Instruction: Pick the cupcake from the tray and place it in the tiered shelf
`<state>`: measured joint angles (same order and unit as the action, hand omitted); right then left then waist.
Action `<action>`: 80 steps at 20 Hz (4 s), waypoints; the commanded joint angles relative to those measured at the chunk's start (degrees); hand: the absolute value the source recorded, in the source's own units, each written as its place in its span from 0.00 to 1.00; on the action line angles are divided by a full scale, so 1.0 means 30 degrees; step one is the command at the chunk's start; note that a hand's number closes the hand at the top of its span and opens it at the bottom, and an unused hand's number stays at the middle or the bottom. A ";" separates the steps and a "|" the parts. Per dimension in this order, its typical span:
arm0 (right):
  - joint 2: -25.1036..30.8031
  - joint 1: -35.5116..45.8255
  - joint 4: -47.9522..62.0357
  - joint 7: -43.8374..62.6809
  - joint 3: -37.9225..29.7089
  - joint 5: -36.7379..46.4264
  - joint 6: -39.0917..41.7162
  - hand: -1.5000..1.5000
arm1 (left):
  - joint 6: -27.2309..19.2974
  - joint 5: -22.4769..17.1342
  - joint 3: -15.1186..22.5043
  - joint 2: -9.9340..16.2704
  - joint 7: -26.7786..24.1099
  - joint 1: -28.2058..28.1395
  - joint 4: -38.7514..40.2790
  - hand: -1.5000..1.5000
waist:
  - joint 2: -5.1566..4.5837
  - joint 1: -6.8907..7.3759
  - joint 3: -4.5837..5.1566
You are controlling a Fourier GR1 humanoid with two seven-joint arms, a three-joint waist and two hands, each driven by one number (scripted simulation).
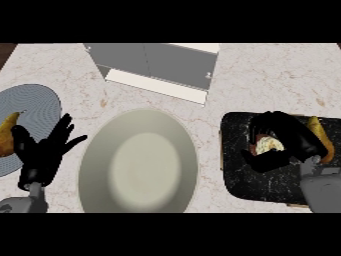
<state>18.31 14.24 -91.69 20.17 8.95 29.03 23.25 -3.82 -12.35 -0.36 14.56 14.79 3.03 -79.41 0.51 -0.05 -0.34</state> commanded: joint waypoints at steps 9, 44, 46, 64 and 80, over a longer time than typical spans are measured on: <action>-0.6056 0.7405 0.0474 1.1776 0.6325 0.5440 -0.8655 1.00 | 0.0728 0.0420 0.1396 -0.0326 0.0790 0.0840 0.0770 0.50 | -0.0135 0.2105 0.0251; -0.6095 2.9246 1.6641 1.7138 -0.1684 0.7297 -0.9513 1.00 | 0.0115 0.0347 0.0421 -0.0250 0.1039 0.0540 0.0462 0.50 | -0.0307 0.0840 0.0168; -0.5915 2.8826 1.7988 1.5398 -0.2283 0.7432 -0.9925 1.00 | 0.0023 0.0670 0.0653 -0.0463 0.0886 0.0614 0.1060 0.50 | -0.0413 0.0703 0.0168; -0.4877 3.0033 2.3909 1.1172 -0.3713 0.8383 -1.2953 1.00 | 0.0618 0.0702 0.0554 -0.0604 0.0340 -0.0012 0.0484 0.50 | -0.0503 0.0966 0.0169; -0.5258 2.8972 2.4806 1.0101 -0.4870 0.8104 -1.6906 1.00 | 0.0694 0.0815 0.0209 -0.0703 0.0170 0.0167 0.0758 0.50 | -0.0516 0.0774 0.0160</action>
<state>3.23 103.13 -15.96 48.97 -4.18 53.83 -19.57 -2.37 -10.19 -0.10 13.05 15.88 4.32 -80.55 -0.72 2.70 -0.19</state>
